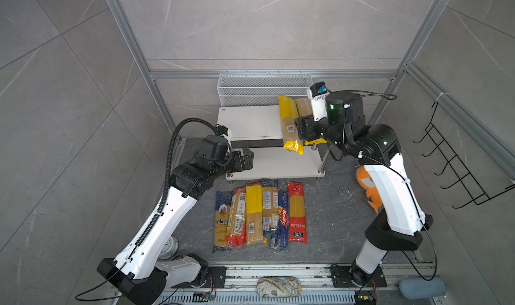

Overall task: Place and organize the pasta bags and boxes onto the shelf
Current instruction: 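Open the right gripper and withdraw it while the left arm lowers to the bags, then grasp the clear-wrapped spaghetti bag with the left gripper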

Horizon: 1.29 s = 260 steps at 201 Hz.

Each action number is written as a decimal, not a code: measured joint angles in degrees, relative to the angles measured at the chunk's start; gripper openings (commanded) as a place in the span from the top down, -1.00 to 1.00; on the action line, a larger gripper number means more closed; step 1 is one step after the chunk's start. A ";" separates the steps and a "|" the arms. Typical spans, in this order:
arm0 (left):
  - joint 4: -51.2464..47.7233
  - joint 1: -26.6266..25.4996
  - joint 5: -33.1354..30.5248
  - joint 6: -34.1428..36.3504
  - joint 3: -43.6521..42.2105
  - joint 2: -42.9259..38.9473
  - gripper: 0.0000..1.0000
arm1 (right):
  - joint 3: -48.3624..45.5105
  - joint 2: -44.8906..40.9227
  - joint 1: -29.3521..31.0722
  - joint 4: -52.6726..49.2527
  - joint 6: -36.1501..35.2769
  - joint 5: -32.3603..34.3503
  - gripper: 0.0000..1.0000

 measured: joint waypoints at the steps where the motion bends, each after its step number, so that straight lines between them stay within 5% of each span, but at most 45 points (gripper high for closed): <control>1: 0.02 0.00 0.00 -0.07 -0.13 -0.07 -1.00 | -0.35 -0.20 0.02 0.02 0.11 -0.04 -0.64; 4: -0.02 -0.04 0.02 -0.39 -0.61 -0.24 -0.99 | -1.68 -1.03 0.11 0.00 0.37 -0.17 -0.94; 8: 0.09 -0.17 0.04 -0.98 -1.42 -0.50 -0.99 | -3.78 -2.36 0.26 0.00 0.98 -0.26 -0.99; 33: 0.50 -2.84 -0.42 -4.37 -7.21 -1.95 -0.99 | -15.32 -9.64 0.90 -0.87 4.31 -1.33 -1.00; 63: 2.40 -11.93 -2.29 -8.83 -15.02 -2.10 -1.00 | -26.58 -18.29 1.36 -3.13 9.07 -2.01 -1.00; 128: 7.67 -23.89 -6.16 -18.88 -25.97 3.06 -1.00 | -41.72 -34.10 2.25 -9.11 18.78 -4.50 -1.00; 260: 11.93 -28.81 -12.52 -27.76 -23.28 22.95 -0.84 | -57.00 -46.03 2.25 -11.61 24.90 -8.41 -1.00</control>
